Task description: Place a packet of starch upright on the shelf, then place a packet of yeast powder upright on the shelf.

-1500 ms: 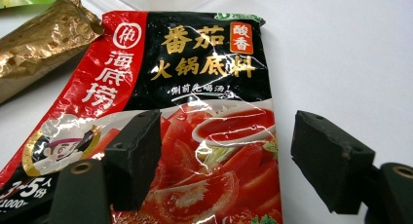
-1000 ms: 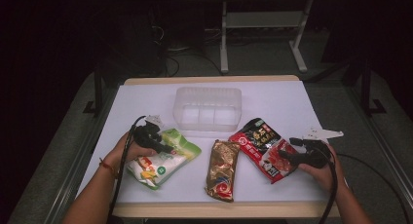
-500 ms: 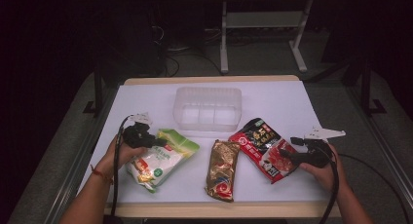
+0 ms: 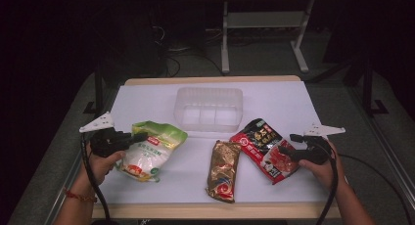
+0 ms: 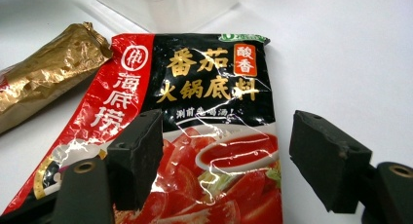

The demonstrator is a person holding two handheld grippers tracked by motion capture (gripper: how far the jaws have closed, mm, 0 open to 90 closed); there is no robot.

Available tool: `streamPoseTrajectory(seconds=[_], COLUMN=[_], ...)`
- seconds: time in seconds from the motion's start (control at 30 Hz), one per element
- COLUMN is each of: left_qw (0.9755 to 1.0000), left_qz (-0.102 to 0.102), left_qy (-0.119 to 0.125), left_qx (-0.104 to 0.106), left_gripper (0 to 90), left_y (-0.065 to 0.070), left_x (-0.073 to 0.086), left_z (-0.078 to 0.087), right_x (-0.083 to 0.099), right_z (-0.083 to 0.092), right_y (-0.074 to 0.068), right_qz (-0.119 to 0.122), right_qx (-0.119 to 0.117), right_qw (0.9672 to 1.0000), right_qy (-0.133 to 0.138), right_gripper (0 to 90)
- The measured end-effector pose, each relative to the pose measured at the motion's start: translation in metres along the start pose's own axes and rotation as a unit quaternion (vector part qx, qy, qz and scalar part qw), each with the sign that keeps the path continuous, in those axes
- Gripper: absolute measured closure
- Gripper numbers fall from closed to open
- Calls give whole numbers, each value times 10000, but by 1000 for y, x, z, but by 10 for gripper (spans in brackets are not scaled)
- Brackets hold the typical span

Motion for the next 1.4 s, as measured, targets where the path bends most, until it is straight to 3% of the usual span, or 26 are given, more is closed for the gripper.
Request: streamPoseTrajectory(seconds=[0.13, 0.27, 0.43, 0.7, 0.83, 0.97, 1.07, 1.17, 1.33, 1.4], left_qw=[9999, 9993, 9982, 9957, 9930, 9882, 9848, 9826, 9812, 9804], left_qz=[-4, 139, 229, 373, 517, 724, 791, 784, 769, 773], left_qy=[119, 314, 555, 845, 1054, 1351, 1546, 1685, 1766, 1810], left_qx=[0, 134, -65, -117, -94, -75, -89, 37, 87, -5], left_gripper=[897, 897, 897, 897, 897, 896, 896, 896, 896, 896], left_y=[7, 9, 6, 8, 10, 12, 16, 24, 32, 32], left_x=[-4, -8, -12, -20, -26, -37, -48, -60, -81, -88], left_z=[2, 3, 6, 8, 9, 8, 4, -5, -23, -31], right_x=[-2, -3, -3, -3, -5, -3, -2, -1, -3, -3], right_z=[-1, -3, -3, -1, -1, 0, 3, 6, 6, 5], right_y=[0, 2, 4, 4, 5, 4, 3, 4, 2, 1], right_qz=[-1, -10, -3, -44, -69, -37, -61, -91, -95, -57], right_qx=[6, 17, 50, 73, 68, 76, 85, 113, 97, 84], right_qw=[10000, 10000, 10000, 9999, 9999, 9999, 9999, 9998, 9998, 9999], right_qy=[18, 23, 35, 80, 120, 79, 110, 124, 163, 132], right_gripper=[275, 274, 272, 270, 270, 269, 269, 269, 269, 269])
Point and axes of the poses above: each handheld gripper's, and its own axes: z roughly backward along the jaws, x roughly out of its underside, y roughly to its right, the point moved 7 cm from there along -z, roughly forward along the jaws, and after that the axes turned 6 degrees about y, right-handed, at the moved point
